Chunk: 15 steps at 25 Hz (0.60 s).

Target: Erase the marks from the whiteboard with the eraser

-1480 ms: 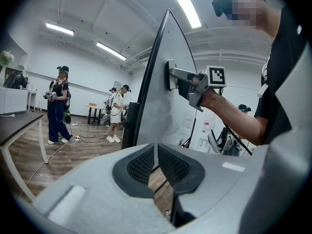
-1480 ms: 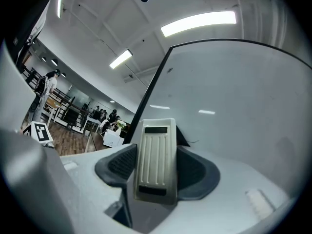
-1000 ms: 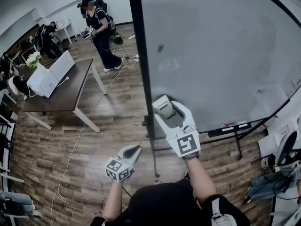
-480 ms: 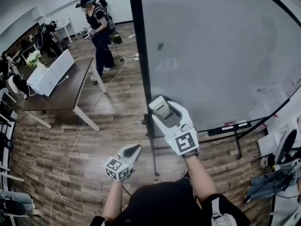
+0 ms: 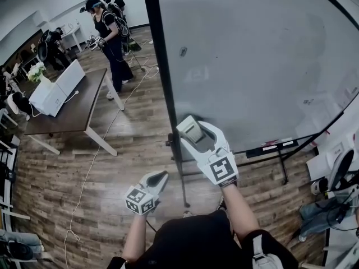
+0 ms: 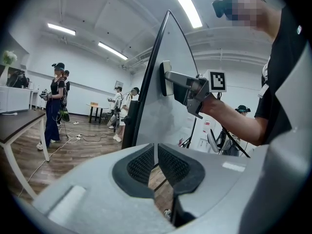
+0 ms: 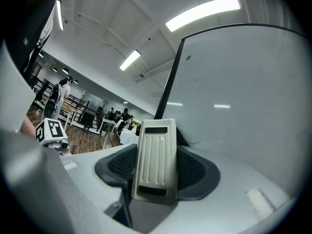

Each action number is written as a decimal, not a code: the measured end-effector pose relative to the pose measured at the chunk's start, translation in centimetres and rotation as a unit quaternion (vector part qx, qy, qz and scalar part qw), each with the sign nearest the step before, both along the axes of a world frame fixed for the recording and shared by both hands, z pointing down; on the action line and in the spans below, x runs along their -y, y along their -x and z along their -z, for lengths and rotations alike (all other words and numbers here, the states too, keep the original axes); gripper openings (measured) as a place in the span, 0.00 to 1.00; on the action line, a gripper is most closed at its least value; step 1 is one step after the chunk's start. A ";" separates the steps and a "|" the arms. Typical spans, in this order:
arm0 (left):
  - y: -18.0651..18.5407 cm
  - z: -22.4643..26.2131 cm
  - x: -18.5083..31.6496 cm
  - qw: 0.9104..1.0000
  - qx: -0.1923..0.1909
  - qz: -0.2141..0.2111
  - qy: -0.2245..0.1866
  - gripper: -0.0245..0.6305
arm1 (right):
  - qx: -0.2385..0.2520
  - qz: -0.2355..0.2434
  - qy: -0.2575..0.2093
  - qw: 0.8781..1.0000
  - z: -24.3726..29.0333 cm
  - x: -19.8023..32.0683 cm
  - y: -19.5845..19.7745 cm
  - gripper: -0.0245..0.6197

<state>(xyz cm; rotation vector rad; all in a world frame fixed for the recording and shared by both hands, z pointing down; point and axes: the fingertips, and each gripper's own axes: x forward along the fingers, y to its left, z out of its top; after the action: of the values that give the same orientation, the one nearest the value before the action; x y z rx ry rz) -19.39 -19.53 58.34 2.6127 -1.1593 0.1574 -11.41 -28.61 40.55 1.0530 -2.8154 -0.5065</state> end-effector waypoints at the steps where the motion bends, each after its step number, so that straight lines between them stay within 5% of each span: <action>1: -0.2 0.0 0.0 1.000 -0.001 -0.003 0.000 0.09 | -0.001 -0.001 -0.001 1.000 0.0 -0.1 -0.2 0.44; 15: -3.0 -0.8 0.9 0.999 -0.004 -0.043 0.008 0.09 | -0.002 -0.027 0.028 0.999 -3.4 -1.0 -4.5 0.44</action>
<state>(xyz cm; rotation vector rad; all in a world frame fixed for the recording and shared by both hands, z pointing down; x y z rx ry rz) -16.38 -20.48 59.14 2.6479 -1.0378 0.1721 -6.89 -27.62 43.92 1.1108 -2.7717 -0.4232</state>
